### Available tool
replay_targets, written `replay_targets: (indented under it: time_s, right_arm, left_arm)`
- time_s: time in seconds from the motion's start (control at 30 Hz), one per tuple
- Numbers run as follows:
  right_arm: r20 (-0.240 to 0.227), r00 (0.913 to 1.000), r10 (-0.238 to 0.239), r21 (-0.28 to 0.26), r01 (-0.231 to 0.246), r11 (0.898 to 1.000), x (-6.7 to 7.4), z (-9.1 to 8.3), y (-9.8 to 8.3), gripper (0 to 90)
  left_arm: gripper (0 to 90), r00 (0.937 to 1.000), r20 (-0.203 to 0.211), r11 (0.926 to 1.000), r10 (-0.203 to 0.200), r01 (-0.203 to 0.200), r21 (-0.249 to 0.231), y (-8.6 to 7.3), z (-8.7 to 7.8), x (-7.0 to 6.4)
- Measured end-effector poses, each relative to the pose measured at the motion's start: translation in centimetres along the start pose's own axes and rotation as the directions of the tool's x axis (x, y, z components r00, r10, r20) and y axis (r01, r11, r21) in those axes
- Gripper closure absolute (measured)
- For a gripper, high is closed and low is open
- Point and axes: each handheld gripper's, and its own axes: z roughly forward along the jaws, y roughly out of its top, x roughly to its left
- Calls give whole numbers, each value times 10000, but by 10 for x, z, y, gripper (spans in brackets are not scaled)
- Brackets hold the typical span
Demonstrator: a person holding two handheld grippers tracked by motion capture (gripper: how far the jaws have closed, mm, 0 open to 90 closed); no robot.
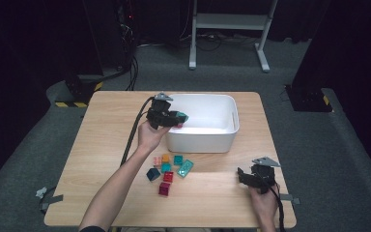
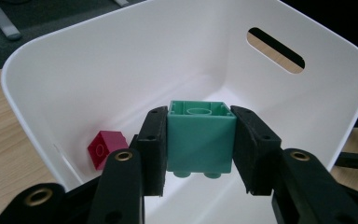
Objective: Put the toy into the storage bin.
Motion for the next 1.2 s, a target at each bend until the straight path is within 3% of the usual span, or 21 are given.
replay_targets:
  time_s: [0.6, 0.8, 0.93, 1.2]
  right_arm:
    - [0, 10000, -4, -2, 4, 10000, 0, 0, 0, 197]
    - [0, 10000, -3, -4, 3, 10000, 0, 0, 0, 197]
    - [-1, 10000, -2, -2, 2, 10000, 0, 0, 0, 196]
    - [-2, 10000, -3, -1, 3, 10000, 0, 0, 0, 196]
  left_arm:
    - [572, 9995, -283, 9993, 125, -115, 352, -4, 10, 1]
    - [446, 9988, -455, 9995, 185, -173, 268, -4, 10, -1]
    - [412, 9989, -436, 9999, 155, -153, 52, -4, 3, -1]
    - [384, 9986, -463, 9970, 248, -281, -726, -5, -28, -4]
